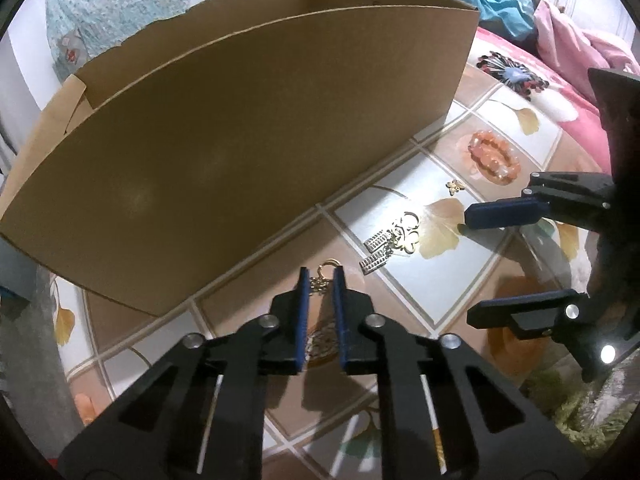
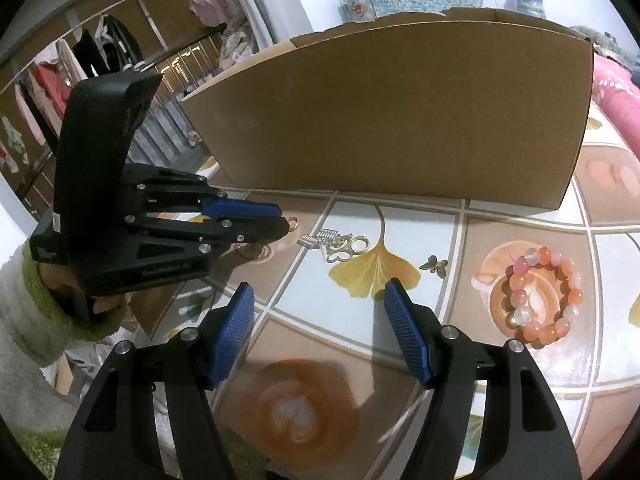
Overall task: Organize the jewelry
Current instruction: 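Reach the right gripper toward the small gold ring on the table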
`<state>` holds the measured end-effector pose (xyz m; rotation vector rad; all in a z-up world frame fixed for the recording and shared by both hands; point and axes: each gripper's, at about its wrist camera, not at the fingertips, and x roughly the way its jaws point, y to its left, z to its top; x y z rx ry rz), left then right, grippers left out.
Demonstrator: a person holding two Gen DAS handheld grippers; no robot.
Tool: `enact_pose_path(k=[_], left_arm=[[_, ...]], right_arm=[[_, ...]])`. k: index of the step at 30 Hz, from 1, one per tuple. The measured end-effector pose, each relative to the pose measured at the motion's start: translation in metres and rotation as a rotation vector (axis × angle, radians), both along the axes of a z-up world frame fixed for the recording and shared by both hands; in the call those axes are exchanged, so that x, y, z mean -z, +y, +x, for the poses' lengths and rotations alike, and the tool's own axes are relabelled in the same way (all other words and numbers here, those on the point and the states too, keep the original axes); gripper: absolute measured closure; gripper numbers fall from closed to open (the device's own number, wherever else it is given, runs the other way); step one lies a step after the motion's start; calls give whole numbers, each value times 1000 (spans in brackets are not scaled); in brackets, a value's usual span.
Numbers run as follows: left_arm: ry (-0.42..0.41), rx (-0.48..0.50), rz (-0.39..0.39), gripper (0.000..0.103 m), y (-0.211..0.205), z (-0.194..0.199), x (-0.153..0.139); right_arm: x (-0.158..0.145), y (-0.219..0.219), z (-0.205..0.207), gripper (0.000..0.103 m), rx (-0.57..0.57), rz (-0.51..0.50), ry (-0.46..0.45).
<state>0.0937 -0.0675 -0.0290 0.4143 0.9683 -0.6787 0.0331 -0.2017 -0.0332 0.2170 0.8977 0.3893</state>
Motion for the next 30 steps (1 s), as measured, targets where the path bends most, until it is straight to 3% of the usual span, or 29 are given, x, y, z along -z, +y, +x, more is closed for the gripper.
enact_pose_path(k=[1, 7, 17, 25, 30], left_arm=[[-3, 5, 4, 100, -1, -1, 0], [7, -31, -21, 101, 6, -5, 0], [41, -166, -168, 101, 48, -7, -10], [47, -212, -218, 101, 64, -11, -3], [47, -198, -223, 101, 65, -15, 2]], right_arm=[[0, 0, 0, 37, 2, 1, -1], [-3, -6, -5, 41, 20, 4, -18], [-16, 5, -12, 48, -13, 1, -58], [-9, 38, 9, 70, -116, -22, -23], [-4, 49, 27, 76, -121, -66, -3]])
